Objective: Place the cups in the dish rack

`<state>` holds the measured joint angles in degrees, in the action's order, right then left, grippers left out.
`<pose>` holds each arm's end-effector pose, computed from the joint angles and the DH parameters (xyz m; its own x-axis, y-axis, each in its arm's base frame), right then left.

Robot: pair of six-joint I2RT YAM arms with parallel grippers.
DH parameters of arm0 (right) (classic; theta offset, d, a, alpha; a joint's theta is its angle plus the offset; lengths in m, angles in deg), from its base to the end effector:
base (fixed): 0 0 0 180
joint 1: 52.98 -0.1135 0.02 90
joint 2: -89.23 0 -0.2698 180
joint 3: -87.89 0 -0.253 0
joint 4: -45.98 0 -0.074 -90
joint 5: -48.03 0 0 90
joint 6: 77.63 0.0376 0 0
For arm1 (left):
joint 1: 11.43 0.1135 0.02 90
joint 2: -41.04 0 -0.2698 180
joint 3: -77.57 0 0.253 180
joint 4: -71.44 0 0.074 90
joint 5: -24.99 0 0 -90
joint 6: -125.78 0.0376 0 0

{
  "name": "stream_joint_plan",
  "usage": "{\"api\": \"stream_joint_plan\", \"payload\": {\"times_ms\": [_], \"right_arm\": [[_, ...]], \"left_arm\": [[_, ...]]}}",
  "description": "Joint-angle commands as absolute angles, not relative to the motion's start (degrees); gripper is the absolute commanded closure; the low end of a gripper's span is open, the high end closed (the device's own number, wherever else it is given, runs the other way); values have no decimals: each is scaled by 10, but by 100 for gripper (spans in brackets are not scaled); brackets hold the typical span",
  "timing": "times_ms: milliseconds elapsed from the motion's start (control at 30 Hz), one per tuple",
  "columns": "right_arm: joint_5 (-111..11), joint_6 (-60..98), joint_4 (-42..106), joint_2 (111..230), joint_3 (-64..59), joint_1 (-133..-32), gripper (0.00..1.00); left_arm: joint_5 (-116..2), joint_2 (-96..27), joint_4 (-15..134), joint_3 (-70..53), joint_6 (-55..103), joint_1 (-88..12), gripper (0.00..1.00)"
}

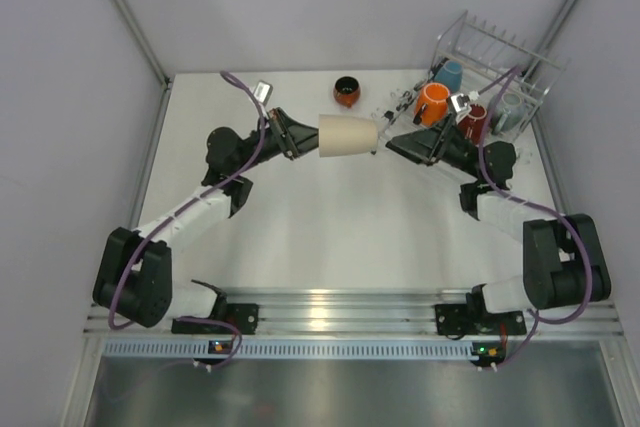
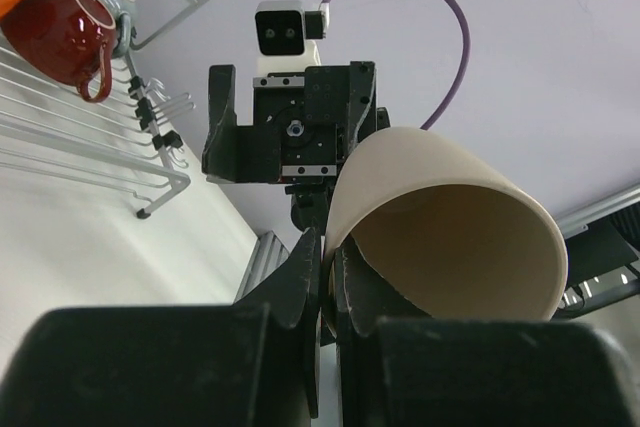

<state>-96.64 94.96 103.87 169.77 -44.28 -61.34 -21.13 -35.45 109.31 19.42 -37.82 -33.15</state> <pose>0.2678 0.0704 0.2836 -0.7535 0.4689 -0.4609 -0.5225 -0.0014 0.8527 0.2620 -0.1324 0.3300 -0.7504 -0.4454 -0.4884 0.5446 0.0021 -0.8387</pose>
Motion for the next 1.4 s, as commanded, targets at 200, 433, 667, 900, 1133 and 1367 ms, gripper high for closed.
{"api": "stream_joint_plan", "payload": {"times_ms": [200,433,667,900,1133,1367], "right_arm": [[-948,870,1239,1638,-444,-673,1],[-920,756,1112,1586,-443,-717,1],[-889,627,954,1540,-424,-759,1],[-891,645,986,1552,-423,-774,1],[-893,669,1023,1557,-428,-775,2],[-886,667,1025,1555,-431,-778,3]], "left_arm": [[-225,-368,1164,174,-381,-352,100],[-230,-381,1164,174,-376,-367,100],[-233,-382,1172,178,-368,-384,100],[-220,-393,1210,183,-383,-401,100],[-208,-410,1271,200,-409,-404,100],[-200,-412,1279,201,-414,-405,100]]}}
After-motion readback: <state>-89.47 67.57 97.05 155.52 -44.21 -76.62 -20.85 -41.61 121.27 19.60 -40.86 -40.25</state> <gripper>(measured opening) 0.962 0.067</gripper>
